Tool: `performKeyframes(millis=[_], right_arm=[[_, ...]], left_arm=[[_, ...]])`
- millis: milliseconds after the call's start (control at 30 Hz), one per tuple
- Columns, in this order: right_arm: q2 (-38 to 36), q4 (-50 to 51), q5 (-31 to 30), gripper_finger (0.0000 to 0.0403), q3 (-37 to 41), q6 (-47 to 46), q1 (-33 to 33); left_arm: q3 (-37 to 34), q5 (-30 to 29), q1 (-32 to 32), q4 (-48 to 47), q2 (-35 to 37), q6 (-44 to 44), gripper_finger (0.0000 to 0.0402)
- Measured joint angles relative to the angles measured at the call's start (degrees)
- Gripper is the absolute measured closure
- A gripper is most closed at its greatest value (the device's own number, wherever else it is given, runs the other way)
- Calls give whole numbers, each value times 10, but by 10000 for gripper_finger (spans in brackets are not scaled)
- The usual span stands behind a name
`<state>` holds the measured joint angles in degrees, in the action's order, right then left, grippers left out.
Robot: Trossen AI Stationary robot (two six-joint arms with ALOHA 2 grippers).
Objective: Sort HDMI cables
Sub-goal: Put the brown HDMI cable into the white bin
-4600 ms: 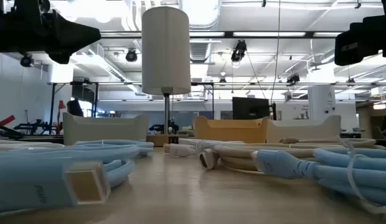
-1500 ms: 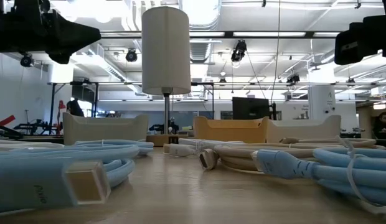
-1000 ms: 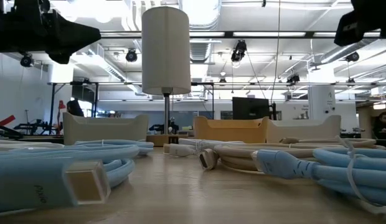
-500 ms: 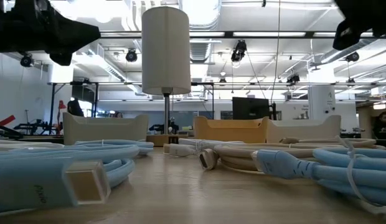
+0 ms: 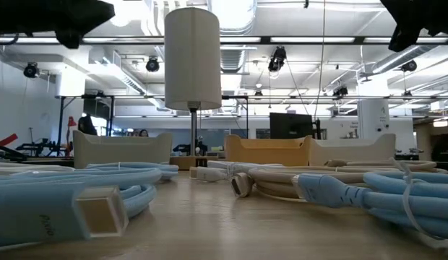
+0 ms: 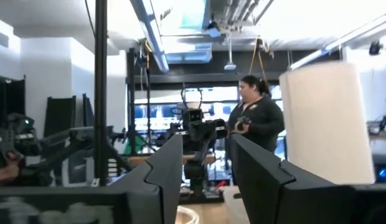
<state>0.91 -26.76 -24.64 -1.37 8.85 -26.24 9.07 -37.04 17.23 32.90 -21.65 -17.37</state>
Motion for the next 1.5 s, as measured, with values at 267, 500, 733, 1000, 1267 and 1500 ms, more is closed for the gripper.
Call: performKeyframes(millis=[267,500,733,1000,1267,1500], right_arm=[[37,29,0,238,-58,27,0],[136,56,0,236,-118,29,0],[267,56,-42,236,-162,-1,0],[399,81,-60,236,-220,-27,0],[473,86,-51,236,-229,-106,2],[525,50,4,236,-239,-104,29]], left_arm=[[63,-51,0,-124,-10,31,294],[105,-47,0,-189,-48,53,206],[158,5,1,-251,-97,82,167],[225,101,3,-380,-168,185,170],[252,127,24,-388,-225,189,170],[251,129,51,-391,-250,200,170]])
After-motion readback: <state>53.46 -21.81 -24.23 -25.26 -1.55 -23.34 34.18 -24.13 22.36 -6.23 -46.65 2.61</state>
